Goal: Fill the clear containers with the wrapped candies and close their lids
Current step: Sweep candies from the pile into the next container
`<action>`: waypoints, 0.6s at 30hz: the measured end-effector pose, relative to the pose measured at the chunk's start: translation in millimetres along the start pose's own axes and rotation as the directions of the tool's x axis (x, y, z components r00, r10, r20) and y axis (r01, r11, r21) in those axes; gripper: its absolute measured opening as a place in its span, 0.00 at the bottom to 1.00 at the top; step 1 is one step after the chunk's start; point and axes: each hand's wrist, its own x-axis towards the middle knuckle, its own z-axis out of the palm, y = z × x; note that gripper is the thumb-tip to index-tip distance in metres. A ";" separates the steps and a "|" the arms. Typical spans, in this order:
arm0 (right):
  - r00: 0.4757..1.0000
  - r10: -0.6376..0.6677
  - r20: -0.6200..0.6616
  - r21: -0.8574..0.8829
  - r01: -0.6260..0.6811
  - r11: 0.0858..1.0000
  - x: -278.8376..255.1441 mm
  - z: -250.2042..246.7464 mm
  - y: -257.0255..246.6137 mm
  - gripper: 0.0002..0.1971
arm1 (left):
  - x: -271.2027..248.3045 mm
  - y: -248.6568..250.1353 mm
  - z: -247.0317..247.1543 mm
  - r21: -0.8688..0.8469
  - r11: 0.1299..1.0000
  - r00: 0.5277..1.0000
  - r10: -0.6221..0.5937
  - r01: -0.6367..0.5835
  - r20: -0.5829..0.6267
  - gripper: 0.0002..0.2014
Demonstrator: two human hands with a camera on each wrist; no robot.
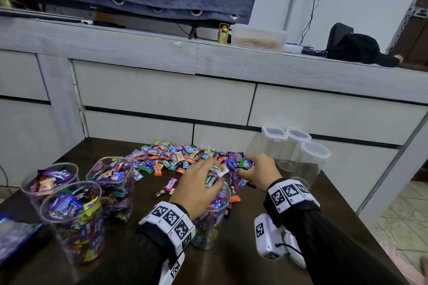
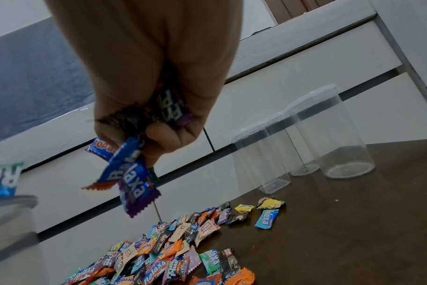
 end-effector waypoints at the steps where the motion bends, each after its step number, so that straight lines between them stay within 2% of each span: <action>1: 1.000 0.000 0.000 -0.003 0.000 1.000 0.4 0.0 0.7 0.07 | -0.8 0.3 -0.4 -0.003 1.000 1.000 0.008 -0.008 0.002 0.14; 6: 1.000 0.004 -0.006 -0.032 -0.004 0.999 1.9 -0.4 2.5 0.08 | 0.3 1.8 -3.6 -0.058 0.998 0.999 0.026 -0.023 0.041 0.09; 9: 1.000 0.005 0.002 -0.029 -0.005 1.000 2.8 -1.0 2.0 0.09 | 3.2 2.7 -6.7 -0.021 0.997 0.991 0.070 -0.068 0.114 0.11; 12: 1.000 0.005 -0.005 -0.034 -0.006 0.999 2.9 -1.8 1.9 0.16 | 5.9 3.1 -8.1 0.034 0.996 0.977 0.073 -0.081 0.198 0.14; 16: 1.000 0.013 -0.003 -0.014 -0.013 1.000 3.1 -3.9 0.3 0.08 | 5.8 0.9 -6.2 0.057 0.994 0.973 0.080 -0.095 0.216 0.09; 18: 1.000 0.015 -0.004 -0.018 -0.015 1.000 2.7 -4.2 1.1 0.08 | 4.8 -1.3 -4.4 0.075 0.992 0.976 0.080 -0.097 0.202 0.06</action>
